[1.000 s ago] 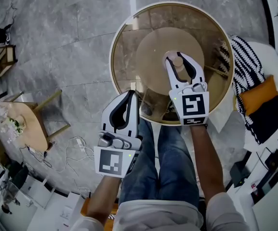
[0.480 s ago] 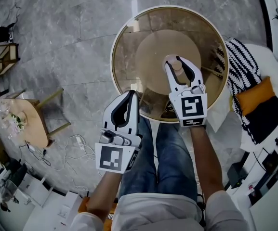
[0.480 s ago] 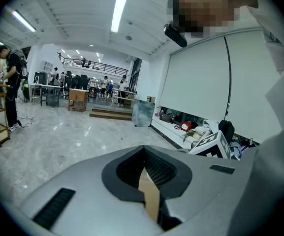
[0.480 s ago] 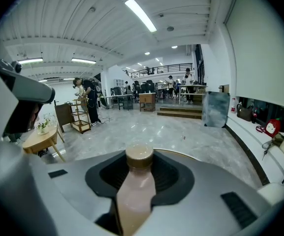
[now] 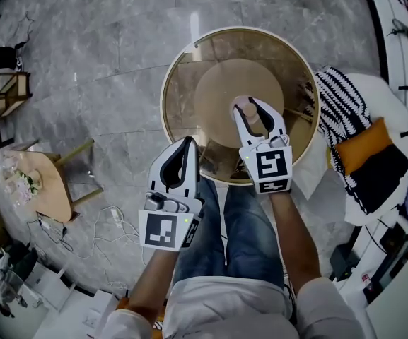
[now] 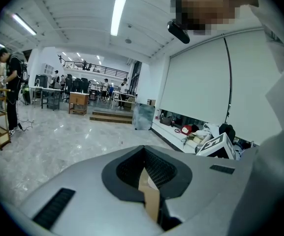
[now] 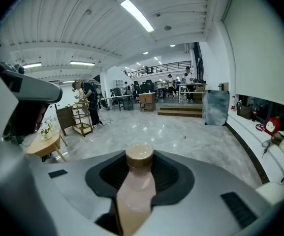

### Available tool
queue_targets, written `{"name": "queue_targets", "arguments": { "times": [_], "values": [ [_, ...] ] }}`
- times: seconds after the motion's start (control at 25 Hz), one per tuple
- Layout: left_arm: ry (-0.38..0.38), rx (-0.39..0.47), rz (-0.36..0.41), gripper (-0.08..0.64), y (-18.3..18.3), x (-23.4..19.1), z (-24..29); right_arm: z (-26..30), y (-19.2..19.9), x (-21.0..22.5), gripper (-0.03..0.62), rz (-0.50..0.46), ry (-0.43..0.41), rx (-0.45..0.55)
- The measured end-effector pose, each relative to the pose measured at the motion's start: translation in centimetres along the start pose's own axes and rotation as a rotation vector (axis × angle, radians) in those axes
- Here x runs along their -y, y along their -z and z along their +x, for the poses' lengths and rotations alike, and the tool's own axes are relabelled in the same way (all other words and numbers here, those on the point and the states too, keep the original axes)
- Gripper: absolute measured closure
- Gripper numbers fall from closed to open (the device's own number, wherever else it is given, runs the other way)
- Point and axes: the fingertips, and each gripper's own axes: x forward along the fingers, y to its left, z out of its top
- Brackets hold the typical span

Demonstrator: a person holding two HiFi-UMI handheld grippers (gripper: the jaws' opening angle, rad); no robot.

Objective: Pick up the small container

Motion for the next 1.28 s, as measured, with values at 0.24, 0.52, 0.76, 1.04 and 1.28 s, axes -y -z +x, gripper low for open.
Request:
{"name": "queue_targets", "arguments": {
  "times": [0.24,0.52,0.76,1.04,1.28],
  "values": [
    [0.015,0.011,0.004,0.545,-1.8,1.7,0.2,-1.9,-1.3,0.6,0.453,-0.006,-0.001,-0.003],
    [0.033,0.013,0.007,0.545,-3.3,3.2,-0.7,-4.9,-3.6,1.1,0.453,-0.003,0.005,-0.009],
    [0.024,0.016,0.005,0.545,-4.3,4.7,-1.4,-7.4,-5.4,1.6,0.453,0.002,0.007,0.000],
    [0.026,0.021,0.014,0.545,-5.9,5.8,-3.1,-10.2,-7.8,1.2,0.453,0.003,-0.005,0.007],
    [0.025,0.022,0.002,0.545,-7.0,7.3,-4.6,-13.0,-9.4,0.7,0.453,-0.020,-0.030,0.008]
  ]
}}
